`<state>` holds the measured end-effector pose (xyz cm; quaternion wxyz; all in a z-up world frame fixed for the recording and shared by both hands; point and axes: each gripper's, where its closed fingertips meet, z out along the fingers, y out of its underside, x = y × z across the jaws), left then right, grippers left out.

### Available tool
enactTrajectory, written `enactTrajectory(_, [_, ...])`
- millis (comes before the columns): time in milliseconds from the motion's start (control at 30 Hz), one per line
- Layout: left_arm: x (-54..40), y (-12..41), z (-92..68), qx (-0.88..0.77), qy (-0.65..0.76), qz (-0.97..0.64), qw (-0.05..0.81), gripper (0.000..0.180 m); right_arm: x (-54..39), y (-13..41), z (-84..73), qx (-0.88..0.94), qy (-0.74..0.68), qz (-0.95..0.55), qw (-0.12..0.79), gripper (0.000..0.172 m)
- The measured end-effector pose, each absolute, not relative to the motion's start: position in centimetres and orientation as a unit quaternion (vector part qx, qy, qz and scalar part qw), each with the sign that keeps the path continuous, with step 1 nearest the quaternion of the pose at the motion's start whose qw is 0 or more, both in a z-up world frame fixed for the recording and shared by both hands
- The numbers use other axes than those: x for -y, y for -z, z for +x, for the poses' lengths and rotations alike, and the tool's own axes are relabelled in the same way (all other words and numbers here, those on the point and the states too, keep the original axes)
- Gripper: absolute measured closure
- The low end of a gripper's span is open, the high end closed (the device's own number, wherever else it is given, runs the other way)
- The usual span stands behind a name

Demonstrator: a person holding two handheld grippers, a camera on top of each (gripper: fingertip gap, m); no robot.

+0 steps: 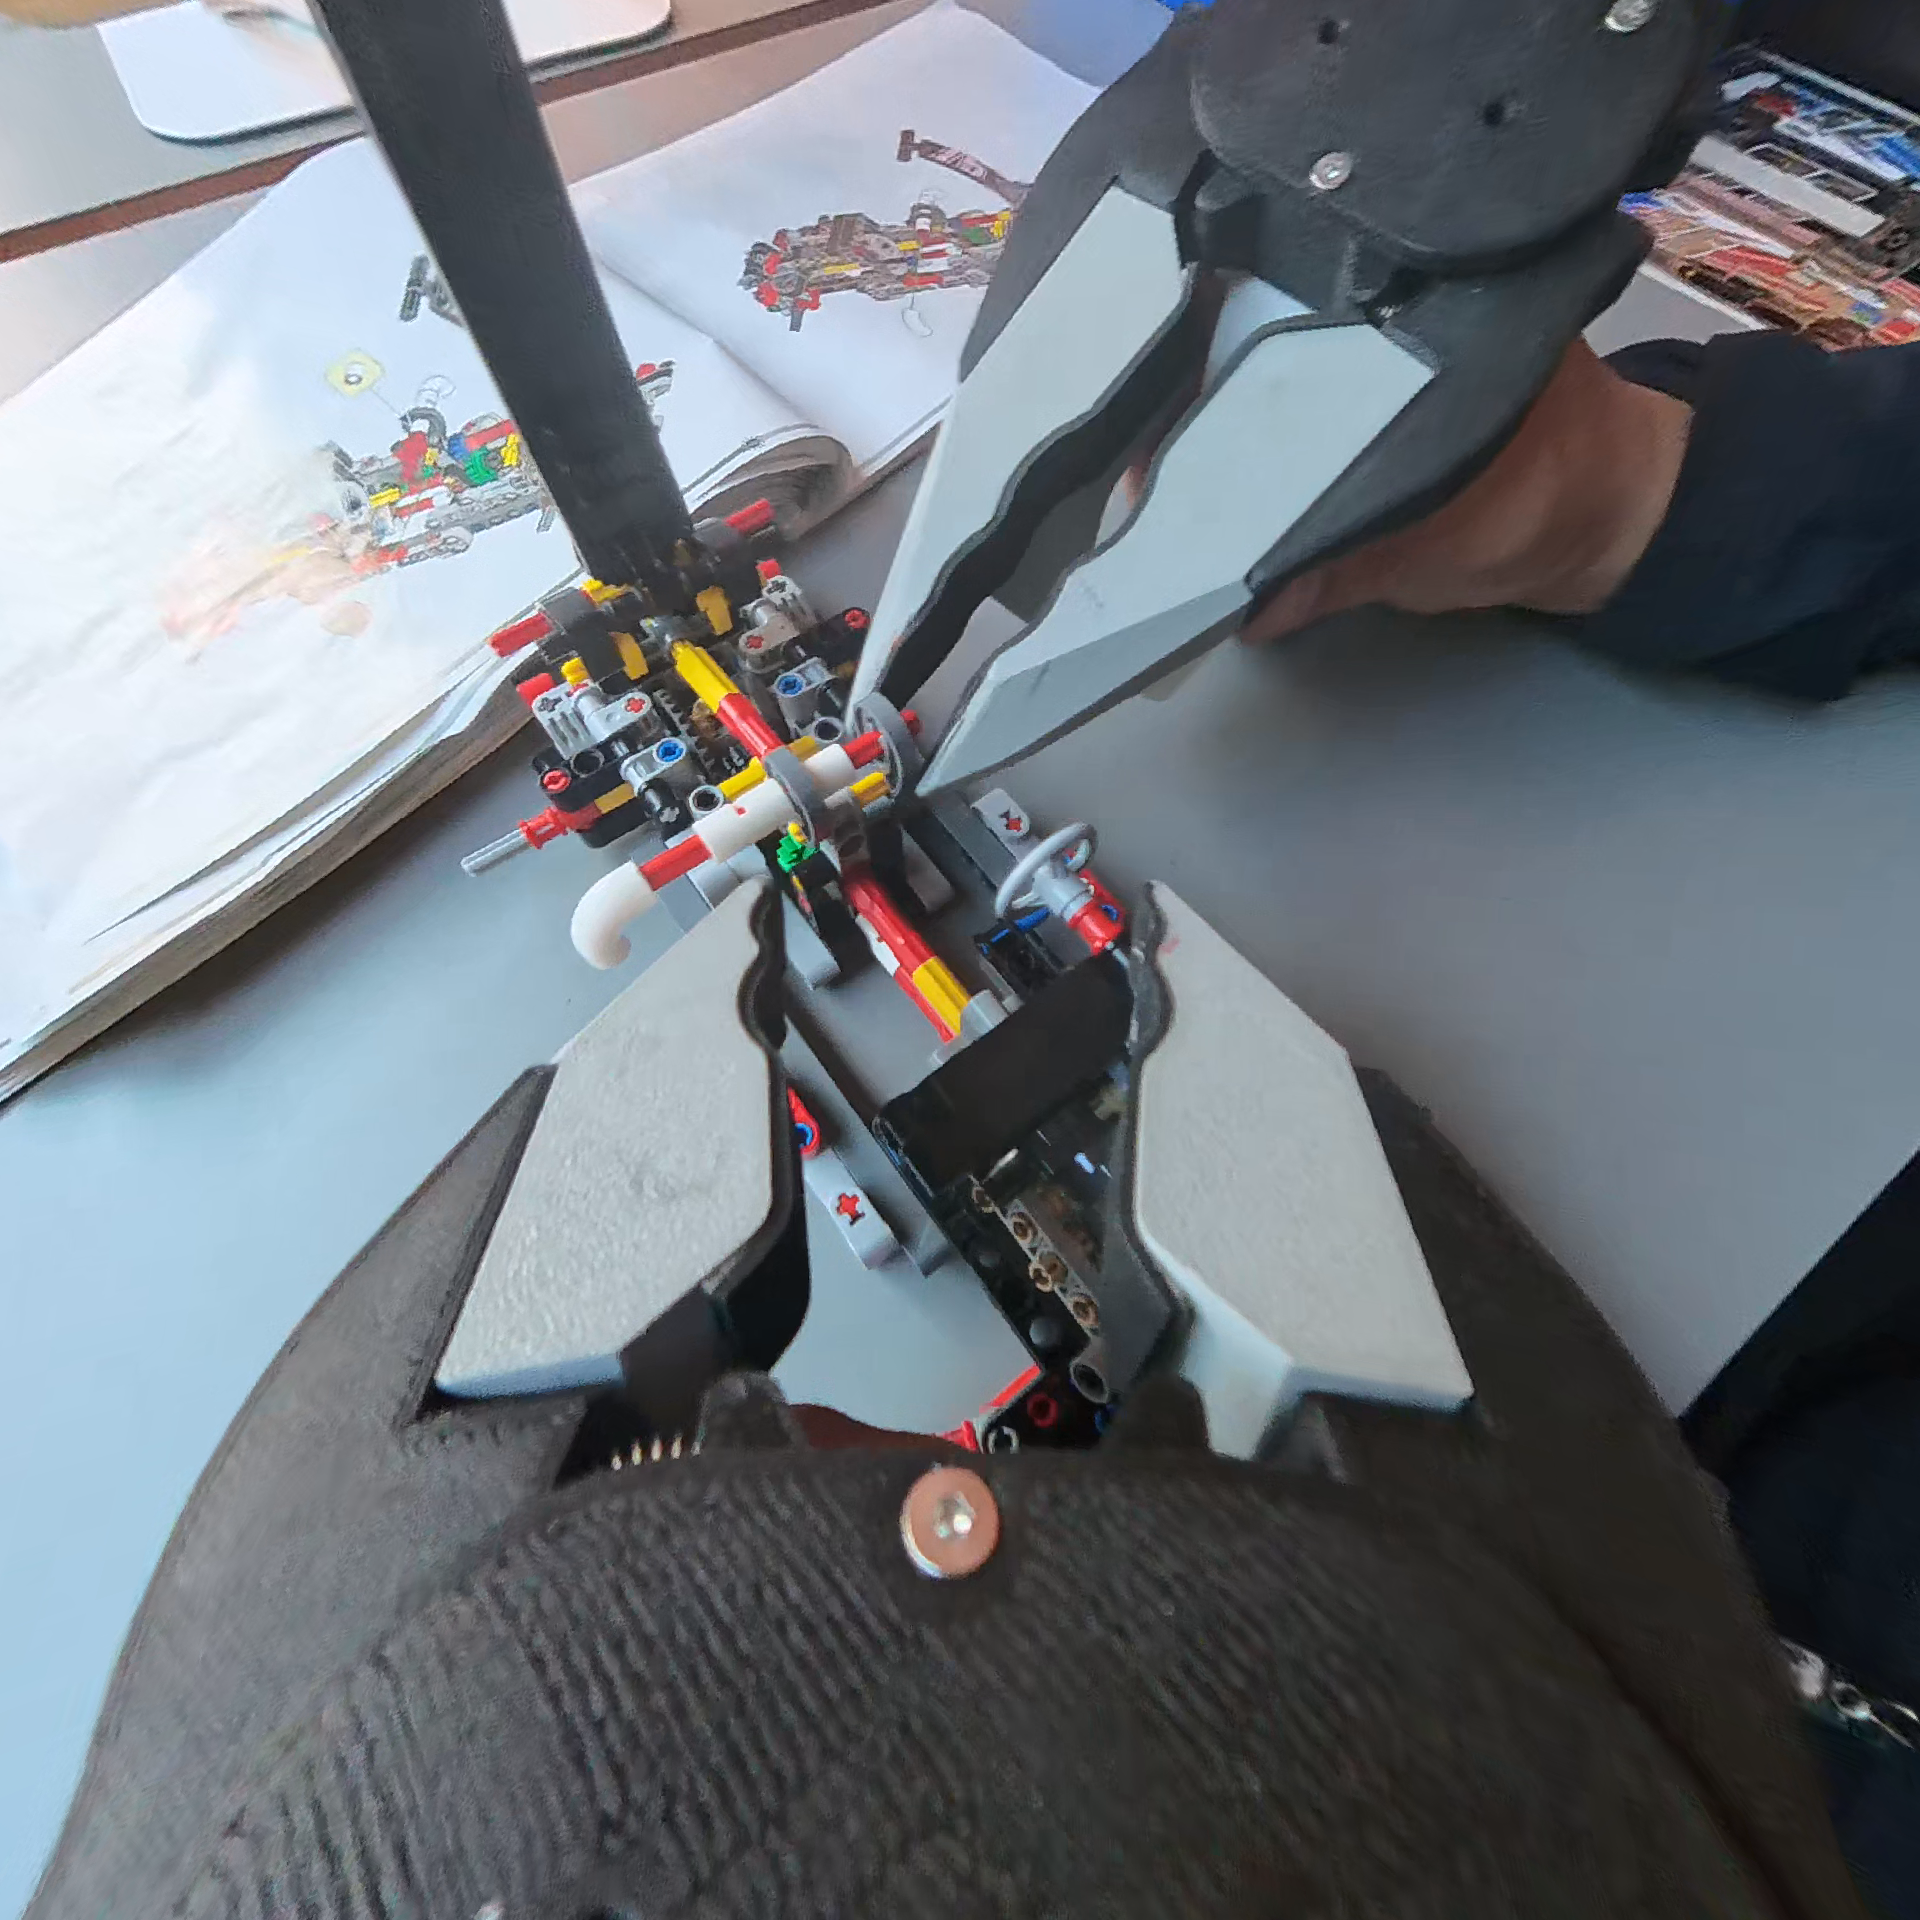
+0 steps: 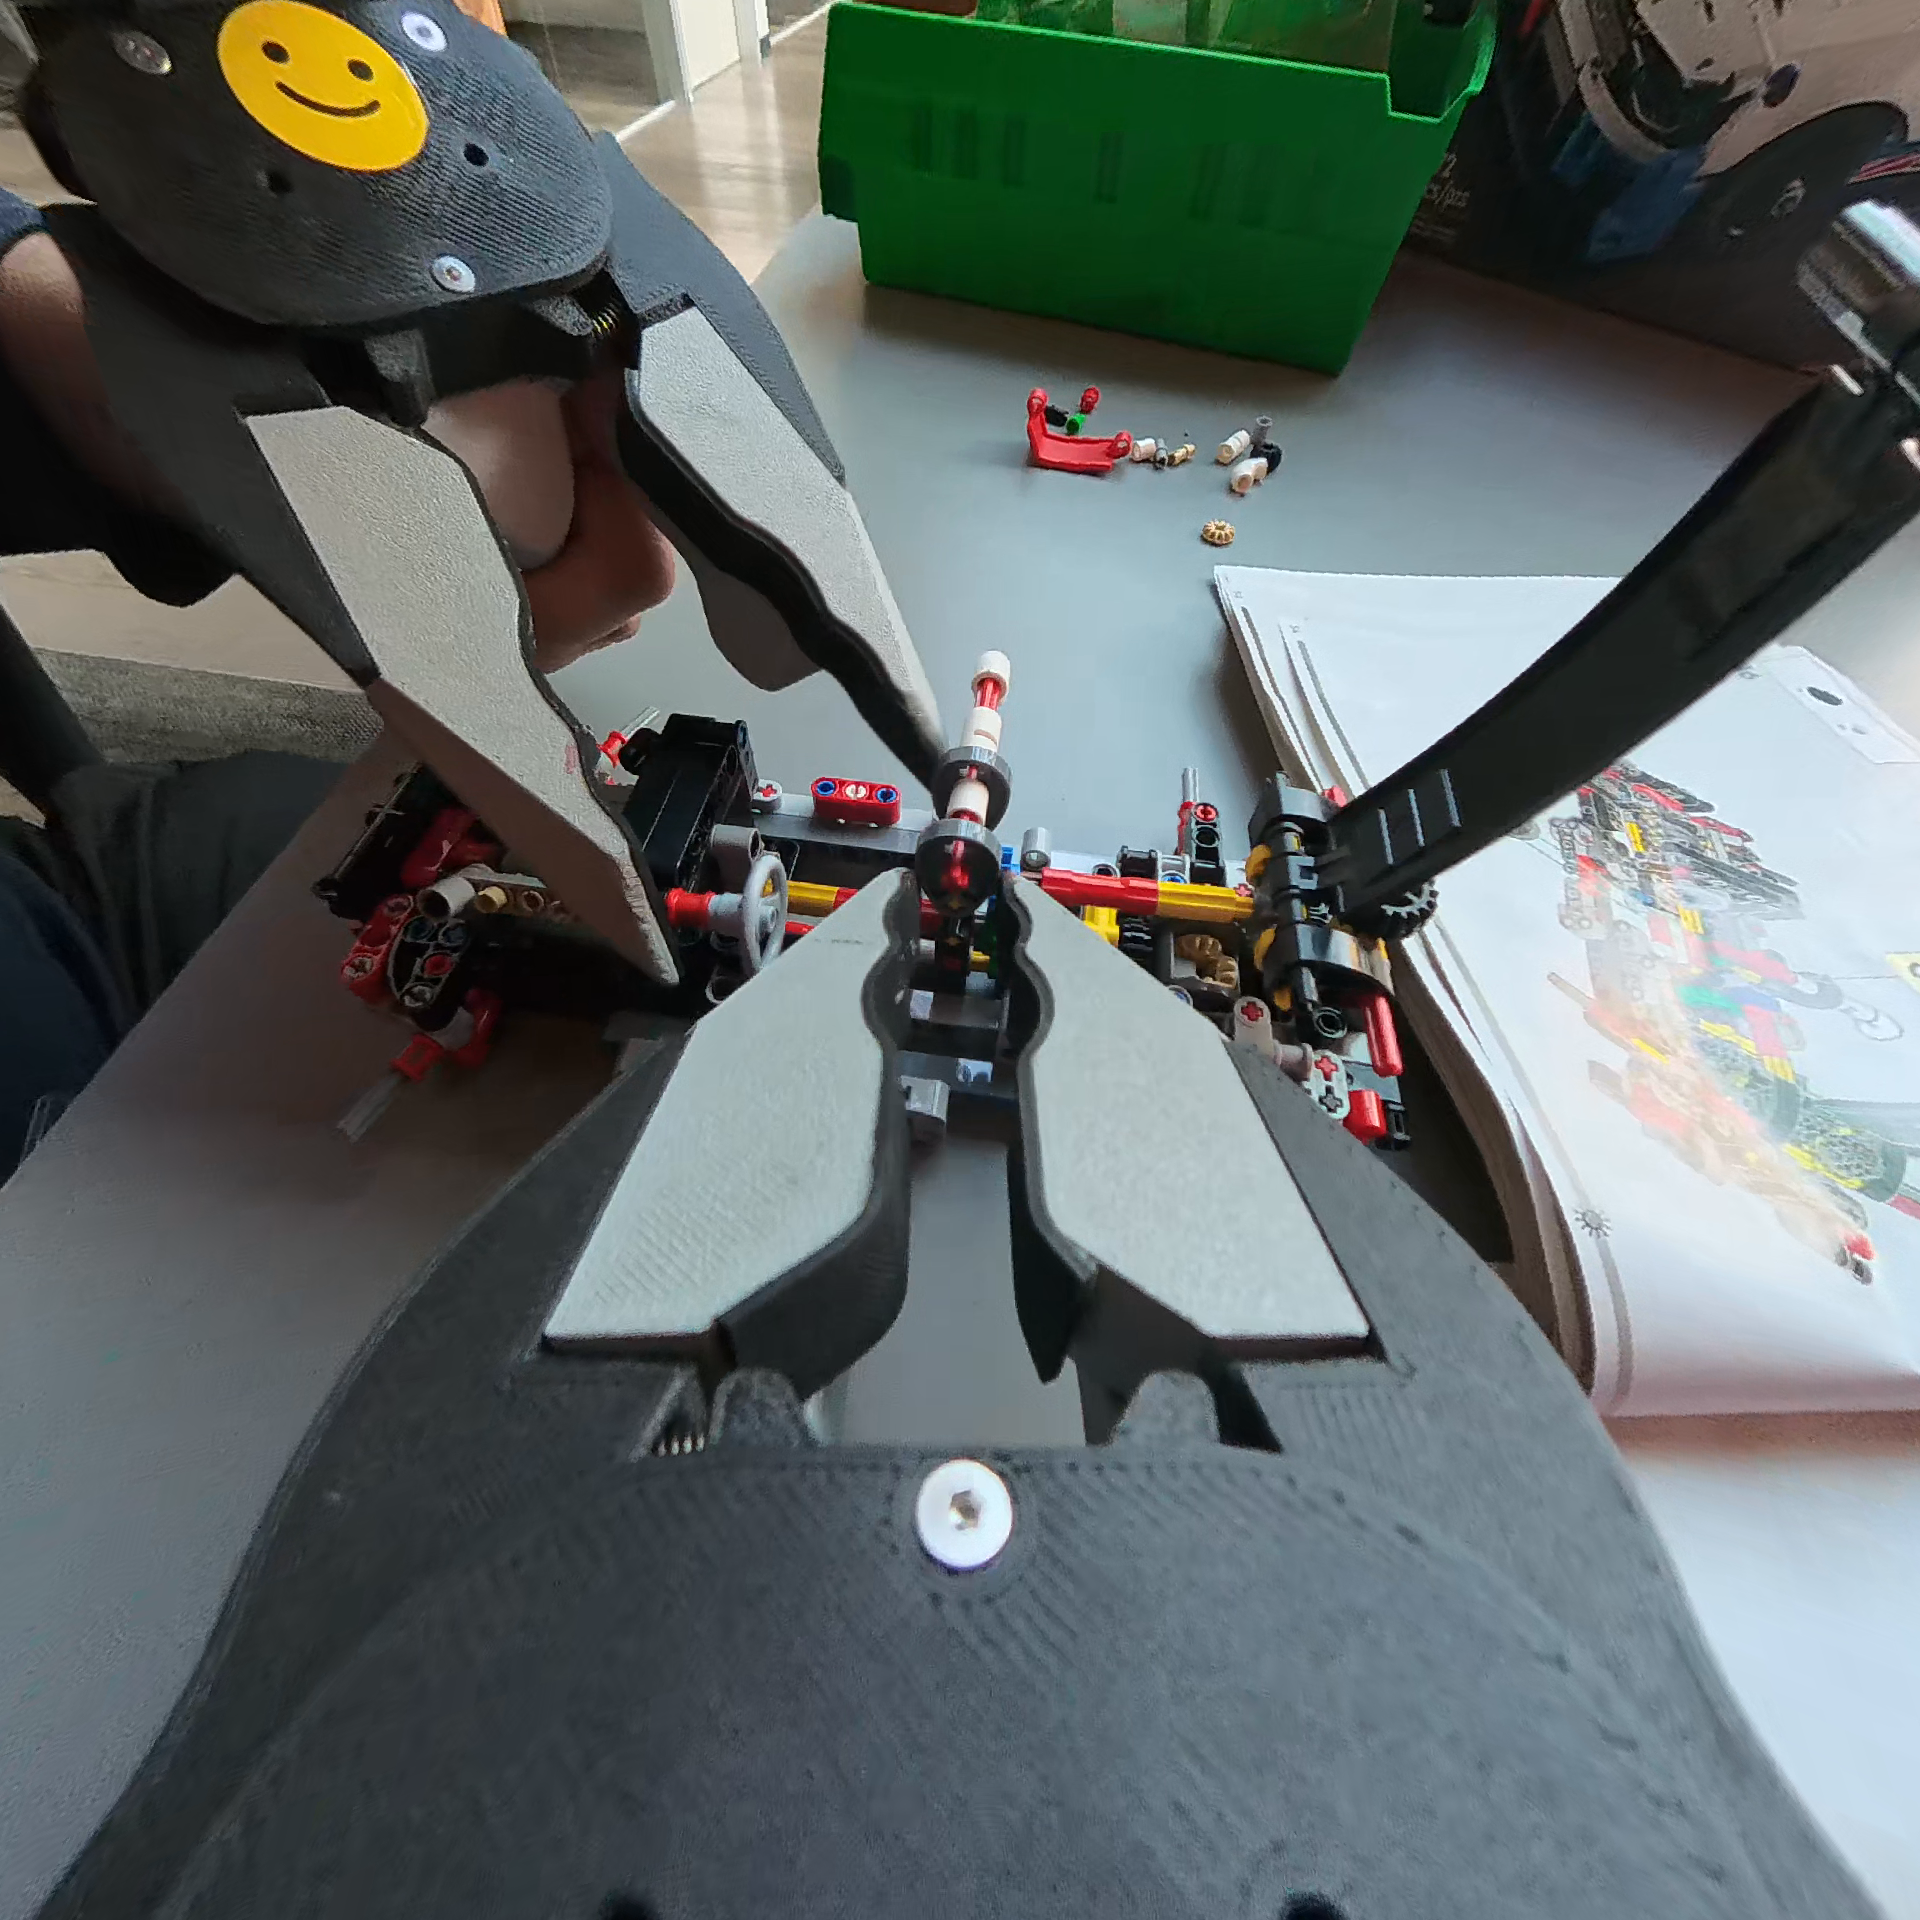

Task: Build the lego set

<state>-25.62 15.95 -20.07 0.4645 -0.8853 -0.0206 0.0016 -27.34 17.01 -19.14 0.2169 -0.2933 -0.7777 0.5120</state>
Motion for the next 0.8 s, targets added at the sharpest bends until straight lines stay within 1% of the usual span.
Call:
enactTrajectory(100, [-16.1, 20.1, -25.9, 0.022, 0.008, -0.886, 0.463, 0.112, -17.0, 19.1, -27.4, 0.776, -0.514, -0.295, 0.217, 0.161])
enactTrajectory(267, [-17.0, 20.5, -25.8, 0.023, 0.040, -0.889, 0.455, 0.119, -17.1, 18.8, -27.5, 0.770, -0.521, -0.296, 0.219, 0.159])
enactTrajectory(367, [-17.3, 20.5, -25.8, 0.021, 0.035, -0.887, 0.459, 0.121, -17.1, 18.8, -27.7, 0.767, -0.521, -0.302, 0.221, 0.160])
enactTrajectory(800, [-17.3, 20.6, -25.7, -0.040, 0.003, -0.901, 0.433, 0.123, -17.1, 19.0, -27.8, 0.768, -0.524, -0.314, 0.191, 0.160])
